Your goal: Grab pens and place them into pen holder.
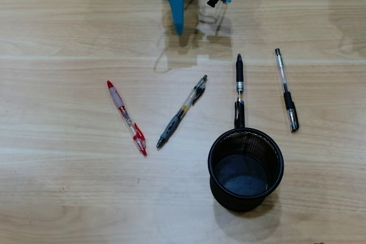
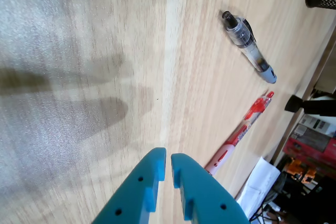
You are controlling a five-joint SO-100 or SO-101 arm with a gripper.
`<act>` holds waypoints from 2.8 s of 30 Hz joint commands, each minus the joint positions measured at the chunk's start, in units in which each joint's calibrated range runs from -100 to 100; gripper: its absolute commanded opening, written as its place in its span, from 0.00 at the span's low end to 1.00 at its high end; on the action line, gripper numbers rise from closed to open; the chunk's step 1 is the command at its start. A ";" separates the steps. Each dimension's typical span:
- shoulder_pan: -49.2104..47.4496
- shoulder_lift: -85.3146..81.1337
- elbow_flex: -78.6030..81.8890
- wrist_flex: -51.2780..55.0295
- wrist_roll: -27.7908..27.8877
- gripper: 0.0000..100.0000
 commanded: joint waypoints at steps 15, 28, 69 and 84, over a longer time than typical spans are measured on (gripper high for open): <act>3.32 -0.44 -2.83 -0.05 -0.36 0.02; 2.41 -0.36 -31.22 19.15 -14.38 0.02; 6.59 35.01 -48.79 23.11 -39.98 0.02; 10.13 62.48 -56.37 7.35 -39.98 0.02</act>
